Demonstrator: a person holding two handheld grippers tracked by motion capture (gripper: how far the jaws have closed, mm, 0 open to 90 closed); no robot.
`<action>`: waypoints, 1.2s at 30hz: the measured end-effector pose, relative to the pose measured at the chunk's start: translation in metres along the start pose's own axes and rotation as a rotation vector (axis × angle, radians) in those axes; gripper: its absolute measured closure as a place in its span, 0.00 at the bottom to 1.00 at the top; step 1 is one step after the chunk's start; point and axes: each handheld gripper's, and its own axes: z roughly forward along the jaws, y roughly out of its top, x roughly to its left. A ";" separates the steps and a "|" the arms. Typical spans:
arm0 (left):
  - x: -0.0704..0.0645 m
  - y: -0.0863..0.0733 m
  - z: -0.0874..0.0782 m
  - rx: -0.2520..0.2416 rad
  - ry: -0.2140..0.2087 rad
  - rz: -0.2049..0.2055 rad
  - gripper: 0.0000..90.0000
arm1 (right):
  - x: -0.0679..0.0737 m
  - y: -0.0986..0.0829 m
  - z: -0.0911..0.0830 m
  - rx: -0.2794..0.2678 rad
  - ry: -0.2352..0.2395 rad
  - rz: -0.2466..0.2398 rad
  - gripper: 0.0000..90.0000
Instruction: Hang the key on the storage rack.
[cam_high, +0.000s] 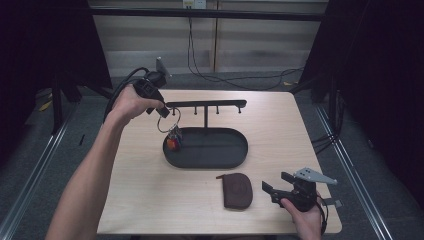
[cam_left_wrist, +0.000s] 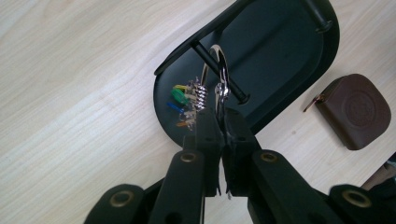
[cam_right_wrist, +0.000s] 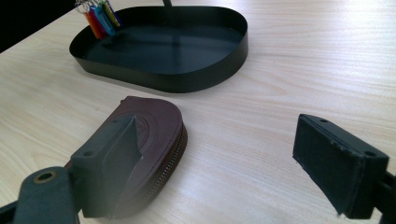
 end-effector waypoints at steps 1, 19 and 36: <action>0.000 0.000 0.001 0.004 0.005 -0.003 0.96 | 0.000 0.000 0.000 0.000 0.000 0.001 0.16; 0.004 -0.005 0.003 -0.003 -0.006 -0.034 0.86 | 0.001 0.000 0.001 0.007 0.003 -0.002 0.16; 0.013 -0.019 -0.018 -0.065 -0.068 -0.085 0.69 | 0.001 0.001 0.004 0.010 0.005 -0.004 0.16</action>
